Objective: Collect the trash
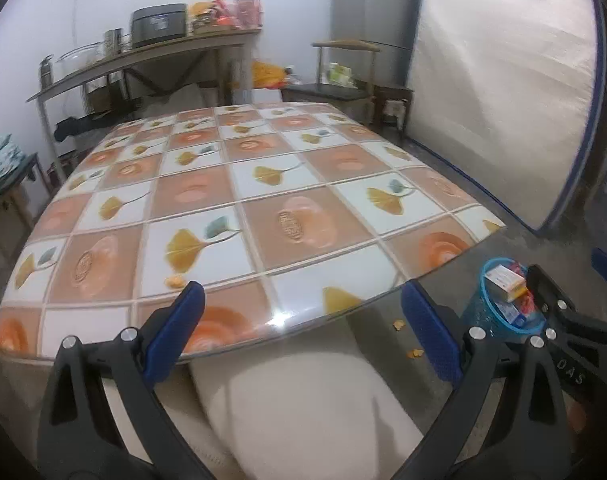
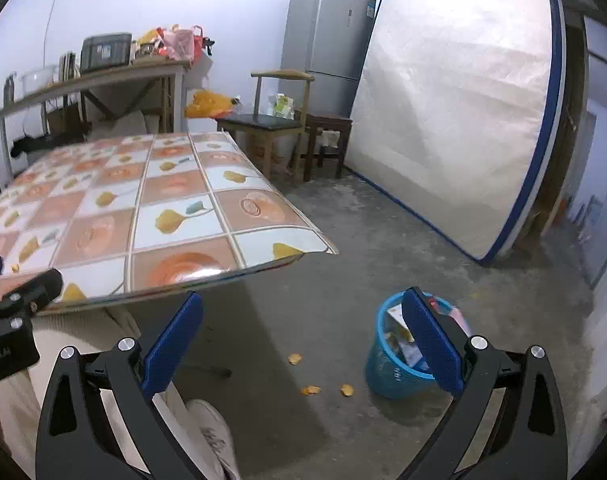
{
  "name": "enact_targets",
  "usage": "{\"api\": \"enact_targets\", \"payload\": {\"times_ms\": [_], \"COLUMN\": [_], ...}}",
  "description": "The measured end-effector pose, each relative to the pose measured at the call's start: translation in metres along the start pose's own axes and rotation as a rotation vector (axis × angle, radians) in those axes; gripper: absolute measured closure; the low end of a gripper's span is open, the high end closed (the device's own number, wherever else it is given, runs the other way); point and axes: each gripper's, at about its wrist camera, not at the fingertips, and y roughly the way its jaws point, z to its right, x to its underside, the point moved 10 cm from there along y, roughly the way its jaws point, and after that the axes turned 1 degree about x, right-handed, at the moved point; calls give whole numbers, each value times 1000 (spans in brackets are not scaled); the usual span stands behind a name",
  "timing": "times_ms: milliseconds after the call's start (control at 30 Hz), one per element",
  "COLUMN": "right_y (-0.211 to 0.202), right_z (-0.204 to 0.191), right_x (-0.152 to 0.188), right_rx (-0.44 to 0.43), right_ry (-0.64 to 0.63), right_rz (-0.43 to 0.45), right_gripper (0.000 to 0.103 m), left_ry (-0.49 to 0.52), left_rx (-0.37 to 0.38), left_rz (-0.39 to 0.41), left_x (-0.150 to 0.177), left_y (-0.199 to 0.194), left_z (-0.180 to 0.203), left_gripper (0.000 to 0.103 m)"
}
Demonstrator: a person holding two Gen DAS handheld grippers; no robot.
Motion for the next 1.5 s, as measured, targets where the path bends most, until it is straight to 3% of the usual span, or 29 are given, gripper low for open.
{"api": "enact_targets", "payload": {"times_ms": [367,533,867,1500], "right_y": [-21,-24,-20,-18], "right_z": [11,24,35,43], "right_x": [4,6,21,30], "right_rx": [71,90,90,125], "right_ry": [26,54,104,127], "right_rz": [-28,-33,-91,-111], "right_gripper": [6,6,6,6], "left_ry": [-18,14,32,35], "left_rx": [46,91,88,103], "left_rz": [19,-8,-37,-72], "left_x": [-8,-1,14,23], "left_y": [-12,-14,-19,-15], "left_z": [10,29,40,44], "left_gripper": [8,8,8,8]}}
